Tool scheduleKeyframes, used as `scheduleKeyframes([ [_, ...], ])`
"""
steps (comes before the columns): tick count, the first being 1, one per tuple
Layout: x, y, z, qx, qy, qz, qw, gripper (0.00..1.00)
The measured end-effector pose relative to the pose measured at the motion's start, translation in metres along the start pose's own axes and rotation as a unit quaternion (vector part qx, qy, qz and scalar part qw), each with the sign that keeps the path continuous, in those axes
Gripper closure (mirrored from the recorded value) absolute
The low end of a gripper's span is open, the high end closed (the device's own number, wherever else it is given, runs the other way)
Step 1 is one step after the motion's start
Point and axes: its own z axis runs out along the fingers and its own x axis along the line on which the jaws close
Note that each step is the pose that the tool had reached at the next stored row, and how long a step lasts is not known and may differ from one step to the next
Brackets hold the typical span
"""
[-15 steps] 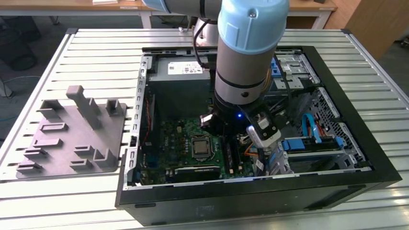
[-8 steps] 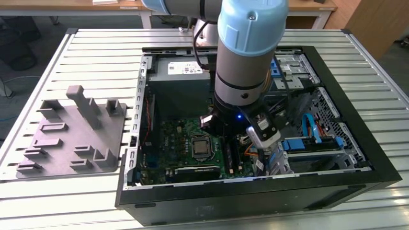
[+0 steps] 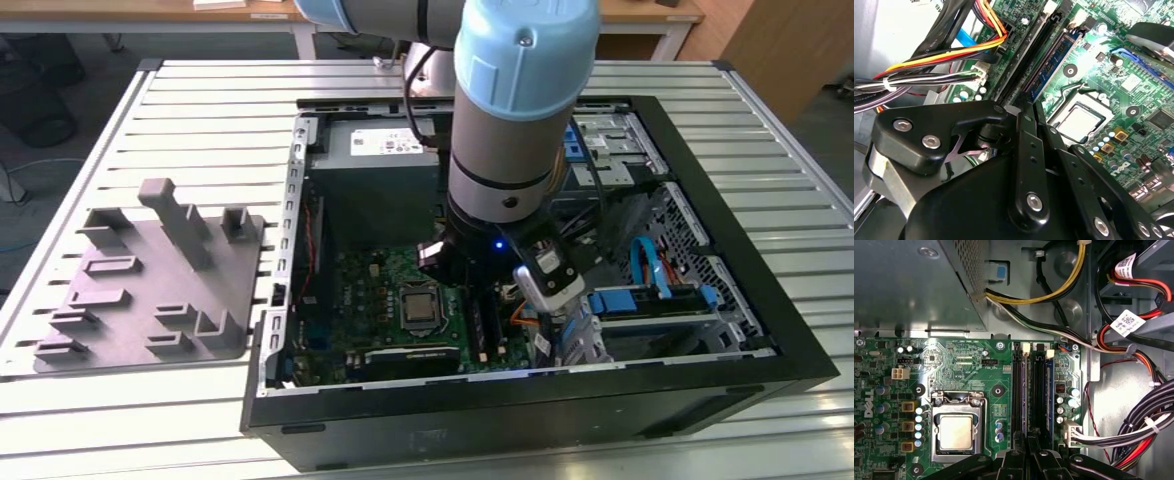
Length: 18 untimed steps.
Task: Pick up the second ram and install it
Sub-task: 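Insert the second ram into the second slot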
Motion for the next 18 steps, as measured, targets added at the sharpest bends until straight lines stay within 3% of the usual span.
scheduleKeyframes([
  [18, -0.0020, 0.0000, 0.0008, 0.0044, -0.0001, 0.004, 1.0000, 0.86],
])
